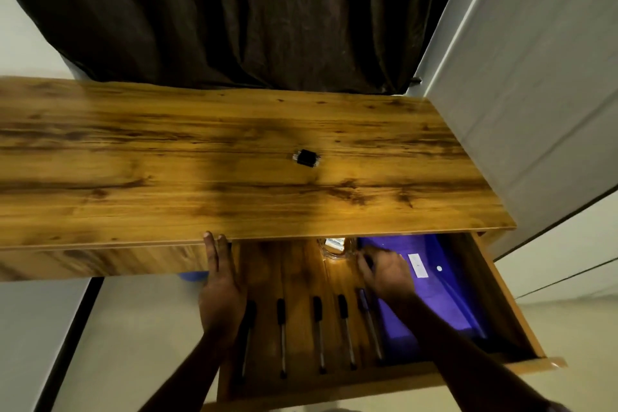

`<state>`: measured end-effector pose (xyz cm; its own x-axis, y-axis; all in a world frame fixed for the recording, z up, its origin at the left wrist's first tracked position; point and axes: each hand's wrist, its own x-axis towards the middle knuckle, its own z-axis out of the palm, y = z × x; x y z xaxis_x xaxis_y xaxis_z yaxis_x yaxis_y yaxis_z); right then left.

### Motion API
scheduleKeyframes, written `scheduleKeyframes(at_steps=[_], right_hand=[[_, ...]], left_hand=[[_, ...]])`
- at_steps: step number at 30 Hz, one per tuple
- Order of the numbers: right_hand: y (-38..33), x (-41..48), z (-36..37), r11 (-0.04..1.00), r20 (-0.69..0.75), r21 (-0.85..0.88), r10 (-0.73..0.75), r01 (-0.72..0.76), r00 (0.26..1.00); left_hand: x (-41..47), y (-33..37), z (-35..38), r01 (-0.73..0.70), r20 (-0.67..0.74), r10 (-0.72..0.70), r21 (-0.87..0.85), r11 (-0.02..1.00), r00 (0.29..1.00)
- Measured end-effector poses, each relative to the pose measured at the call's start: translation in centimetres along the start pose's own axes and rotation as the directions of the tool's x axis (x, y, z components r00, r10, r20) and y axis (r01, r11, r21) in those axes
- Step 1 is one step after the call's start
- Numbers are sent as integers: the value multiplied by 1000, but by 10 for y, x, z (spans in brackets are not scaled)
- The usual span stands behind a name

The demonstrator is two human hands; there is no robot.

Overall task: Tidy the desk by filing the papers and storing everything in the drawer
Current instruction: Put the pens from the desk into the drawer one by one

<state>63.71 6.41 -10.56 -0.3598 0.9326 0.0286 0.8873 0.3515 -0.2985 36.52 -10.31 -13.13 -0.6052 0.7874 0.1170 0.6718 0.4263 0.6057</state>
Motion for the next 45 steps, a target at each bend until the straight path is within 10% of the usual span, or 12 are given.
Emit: scheduleKeyframes(at_steps=[11, 27, 45], right_hand=[[-118, 150, -52, 966, -3, 96, -242, 241, 970], [-149, 202, -25, 970, 65, -154, -183, 191, 981], [-138, 55, -23, 777, 188, 615, -310, 134, 932]], left_hand=[[5, 3, 0, 96, 48, -95, -15, 995, 994], [2, 3, 0, 93, 49, -92, -10, 996, 995], [-5, 3, 2, 50, -74, -48, 29, 998, 996]])
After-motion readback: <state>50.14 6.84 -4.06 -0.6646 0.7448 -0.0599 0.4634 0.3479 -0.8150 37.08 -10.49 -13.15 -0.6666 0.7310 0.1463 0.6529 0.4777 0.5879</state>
